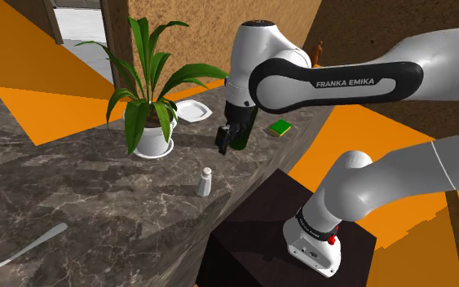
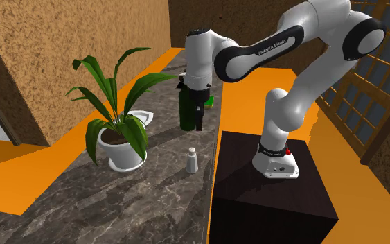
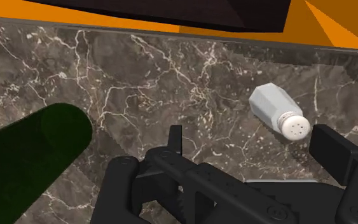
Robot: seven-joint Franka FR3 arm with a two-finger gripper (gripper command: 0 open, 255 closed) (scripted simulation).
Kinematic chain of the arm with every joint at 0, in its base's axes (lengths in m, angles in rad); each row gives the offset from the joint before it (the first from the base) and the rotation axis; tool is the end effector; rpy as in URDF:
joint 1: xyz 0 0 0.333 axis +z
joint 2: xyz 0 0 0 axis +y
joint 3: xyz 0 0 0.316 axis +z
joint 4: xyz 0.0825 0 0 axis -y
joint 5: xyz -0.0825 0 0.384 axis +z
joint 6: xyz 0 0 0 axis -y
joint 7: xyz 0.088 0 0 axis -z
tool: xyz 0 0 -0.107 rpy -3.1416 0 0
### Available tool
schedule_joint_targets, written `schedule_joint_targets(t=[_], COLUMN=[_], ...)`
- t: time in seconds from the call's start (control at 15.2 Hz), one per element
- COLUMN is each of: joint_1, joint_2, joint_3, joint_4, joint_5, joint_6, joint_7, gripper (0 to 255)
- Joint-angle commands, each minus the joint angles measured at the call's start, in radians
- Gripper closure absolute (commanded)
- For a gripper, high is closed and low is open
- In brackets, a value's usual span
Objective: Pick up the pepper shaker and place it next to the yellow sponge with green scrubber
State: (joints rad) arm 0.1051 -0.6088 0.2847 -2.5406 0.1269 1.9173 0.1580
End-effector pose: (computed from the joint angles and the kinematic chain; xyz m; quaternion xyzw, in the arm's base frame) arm 0.3335 0.1503 0.4631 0.9974 0.0675 -0.0092 0.0243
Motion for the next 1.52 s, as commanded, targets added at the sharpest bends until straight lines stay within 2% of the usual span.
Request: schedule_joint_targets(t=[0.0, 0.4, 0.92, 1.39, 1.45], joint_1=[0.006, 0.005, -0.003, -0.003, -0.003], joint_2=[0.054, 0.236, 0.29, 0.29, 0.29], joint_3=[0.047, 0.181, 0.198, 0.198, 0.198], joint_4=[0.005, 0.056, -0.008, -0.008, -0.008], joint_5=[0.003, -0.028, -0.043, -0.043, -0.043], joint_6=[0.051, 0.174, 0.29, 0.29, 0.29], joint_7=[0.049, 0.205, 0.219, 0.219, 0.219], gripper=[0, 0, 0, 0, 255])
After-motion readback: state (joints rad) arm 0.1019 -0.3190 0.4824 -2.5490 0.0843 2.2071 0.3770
